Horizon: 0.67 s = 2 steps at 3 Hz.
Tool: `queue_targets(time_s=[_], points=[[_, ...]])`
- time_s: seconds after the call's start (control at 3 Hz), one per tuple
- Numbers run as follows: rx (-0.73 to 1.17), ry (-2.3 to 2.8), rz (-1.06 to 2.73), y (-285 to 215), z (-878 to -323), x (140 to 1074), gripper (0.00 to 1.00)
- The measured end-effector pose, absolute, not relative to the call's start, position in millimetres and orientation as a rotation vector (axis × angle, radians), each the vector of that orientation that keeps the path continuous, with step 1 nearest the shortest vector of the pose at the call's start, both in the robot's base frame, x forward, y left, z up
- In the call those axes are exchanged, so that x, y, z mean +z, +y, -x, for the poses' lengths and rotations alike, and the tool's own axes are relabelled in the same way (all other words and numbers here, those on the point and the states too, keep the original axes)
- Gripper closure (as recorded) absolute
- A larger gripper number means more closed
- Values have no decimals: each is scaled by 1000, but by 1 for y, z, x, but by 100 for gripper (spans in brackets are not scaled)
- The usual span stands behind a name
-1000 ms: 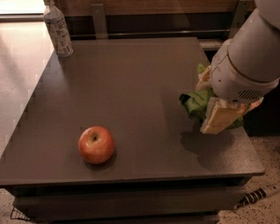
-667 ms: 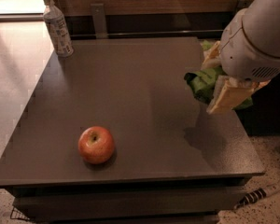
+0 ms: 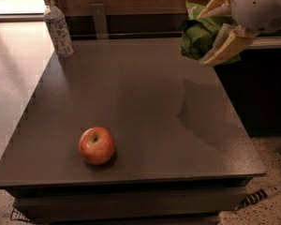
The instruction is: Move green rice chip bag near blue plastic bottle
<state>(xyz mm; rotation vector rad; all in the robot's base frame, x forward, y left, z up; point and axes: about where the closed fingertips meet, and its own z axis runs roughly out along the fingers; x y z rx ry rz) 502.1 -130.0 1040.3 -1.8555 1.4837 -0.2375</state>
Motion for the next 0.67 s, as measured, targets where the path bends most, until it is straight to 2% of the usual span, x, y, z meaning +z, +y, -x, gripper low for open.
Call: queue_targets(time_s=[0.33, 0.67], points=[[-104, 1361, 1835, -111, -526, 1040, 100], [-104, 1361, 1835, -111, -526, 1040, 100]])
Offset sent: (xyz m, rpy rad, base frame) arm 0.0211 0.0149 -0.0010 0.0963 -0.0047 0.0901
